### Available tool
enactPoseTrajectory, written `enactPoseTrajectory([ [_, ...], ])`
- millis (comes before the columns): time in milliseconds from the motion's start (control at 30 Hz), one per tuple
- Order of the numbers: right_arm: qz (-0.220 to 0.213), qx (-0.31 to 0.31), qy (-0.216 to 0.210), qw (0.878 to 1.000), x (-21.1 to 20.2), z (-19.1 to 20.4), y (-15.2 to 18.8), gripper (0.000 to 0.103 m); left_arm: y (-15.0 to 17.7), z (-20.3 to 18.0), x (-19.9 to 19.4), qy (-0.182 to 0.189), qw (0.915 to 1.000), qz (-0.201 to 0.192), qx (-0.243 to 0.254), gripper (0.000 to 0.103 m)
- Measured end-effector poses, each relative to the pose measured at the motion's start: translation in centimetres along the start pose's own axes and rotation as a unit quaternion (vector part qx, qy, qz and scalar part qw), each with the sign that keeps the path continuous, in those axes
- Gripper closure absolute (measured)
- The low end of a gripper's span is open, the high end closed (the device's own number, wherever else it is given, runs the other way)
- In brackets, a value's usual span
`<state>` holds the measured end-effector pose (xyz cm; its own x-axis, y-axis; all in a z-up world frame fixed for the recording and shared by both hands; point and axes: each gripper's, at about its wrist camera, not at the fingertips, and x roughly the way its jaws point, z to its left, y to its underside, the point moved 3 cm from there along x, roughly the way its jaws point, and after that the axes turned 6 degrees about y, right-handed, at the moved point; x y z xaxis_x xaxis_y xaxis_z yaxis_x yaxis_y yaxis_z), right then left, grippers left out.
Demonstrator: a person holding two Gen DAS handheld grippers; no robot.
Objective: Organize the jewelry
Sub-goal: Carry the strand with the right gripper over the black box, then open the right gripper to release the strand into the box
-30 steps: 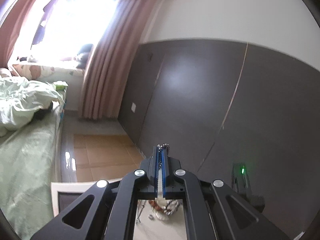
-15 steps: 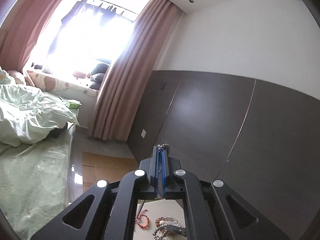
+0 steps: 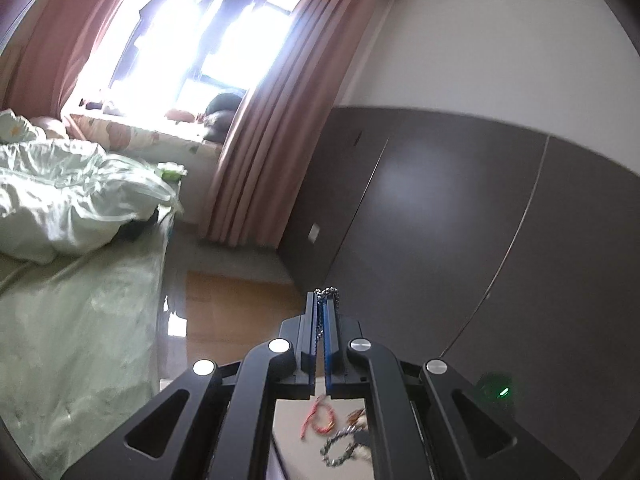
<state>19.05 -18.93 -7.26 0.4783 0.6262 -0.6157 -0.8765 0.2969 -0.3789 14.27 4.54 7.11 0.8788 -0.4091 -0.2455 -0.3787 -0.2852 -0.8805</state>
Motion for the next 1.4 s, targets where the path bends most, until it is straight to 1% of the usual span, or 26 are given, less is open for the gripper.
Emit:
enactPoseTrajectory([
  [133, 0.005, -0.01, -0.011, 1.0, 0.7, 1.1, 0.4, 0.093, 2.3, 1.5, 1.1, -0.017, 0.9994, 0.028, -0.008, 0.103],
  [267, 0.005, -0.021, -0.024, 0.999, 1.2, 2.1, 0.9, 0.093, 5.2, 3.2, 2.3, -0.027, 0.997, 0.064, -0.033, 0.103],
  [367, 0.003, -0.033, -0.032, 0.999, 1.4, 2.8, 1.1, 0.093, 8.1, 4.5, 3.6, -0.054, 0.9911, 0.112, -0.049, 0.103],
  [467, -0.001, -0.043, -0.044, 0.998, 1.6, 3.7, 1.2, 0.093, 9.1, 5.7, 5.0, -0.066, 0.9842, 0.148, -0.071, 0.103],
  [567, -0.006, -0.05, -0.054, 0.997, 1.9, 4.5, 1.4, 0.093, 10.1, 7.8, 5.6, -0.078, 0.9747, 0.176, -0.114, 0.102],
  [667, -0.004, -0.054, -0.057, 0.997, 2.6, 5.1, 1.6, 0.093, 10.4, 9.0, 5.1, -0.078, 0.9718, 0.173, -0.14, 0.1],
  [733, -0.002, -0.056, -0.057, 0.997, 3.3, 5.4, 1.6, 0.093, 9.9, 9.2, 4.8, -0.081, 0.9731, 0.164, -0.14, 0.083],
  [767, 0.0, -0.057, -0.057, 0.997, 3.6, 5.5, 1.7, 0.093, 9.5, 9.4, 4.5, -0.084, 0.9743, 0.155, -0.141, 0.068],
  [800, 0.003, -0.059, -0.057, 0.997, 3.9, 5.7, 1.8, 0.093, 9.3, 9.6, 4.2, -0.086, 0.9753, 0.147, -0.141, 0.06],
  [900, 0.008, -0.064, -0.054, 0.996, 5.1, 6.2, 2.0, 0.093, 8.5, 9.8, 4.0, -0.083, 0.9762, 0.141, -0.142, 0.06],
  [1000, 0.008, -0.07, -0.045, 0.996, 5.9, 6.4, 2.0, 0.093, 8.3, 10.2, 4.0, -0.084, 0.9757, 0.141, -0.145, 0.06],
  [1067, 0.007, -0.074, -0.028, 0.997, 6.3, 6.5, 2.0, 0.093, 8.3, 10.4, 4.0, -0.084, 0.9753, 0.142, -0.147, 0.06],
  [1100, 0.011, -0.072, -0.027, 0.997, 6.6, 6.5, 2.0, 0.087, 8.2, 10.4, 4.0, -0.084, 0.9753, 0.141, -0.147, 0.06],
  [1133, 0.014, -0.067, -0.027, 0.997, 6.6, 6.3, 1.9, 0.076, 8.2, 10.4, 3.9, -0.084, 0.9754, 0.141, -0.146, 0.06],
  [1167, 0.011, -0.061, -0.024, 0.998, 6.5, 6.1, 1.9, 0.071, 8.2, 10.4, 3.9, -0.085, 0.9755, 0.141, -0.145, 0.06],
  [1200, 0.003, -0.057, -0.016, 0.998, 6.1, 5.7, 1.8, 0.058, 8.2, 10.3, 3.9, -0.085, 0.9756, 0.141, -0.145, 0.06],
  [1233, -0.004, -0.055, -0.007, 0.998, 5.8, 5.4, 1.6, 0.049, 8.2, 10.2, 3.9, -0.085, 0.9756, 0.141, -0.145, 0.06],
  [1267, -0.013, -0.051, 0.002, 0.999, 5.3, 4.9, 1.3, 0.049, 8.2, 10.2, 3.9, -0.085, 0.9755, 0.141, -0.146, 0.06],
  [1400, -0.024, -0.033, 0.01, 0.999, 4.0, 3.4, 0.6, 0.049, 8.4, 10.0, 3.9, -0.087, 0.9753, 0.143, -0.144, 0.06],
])
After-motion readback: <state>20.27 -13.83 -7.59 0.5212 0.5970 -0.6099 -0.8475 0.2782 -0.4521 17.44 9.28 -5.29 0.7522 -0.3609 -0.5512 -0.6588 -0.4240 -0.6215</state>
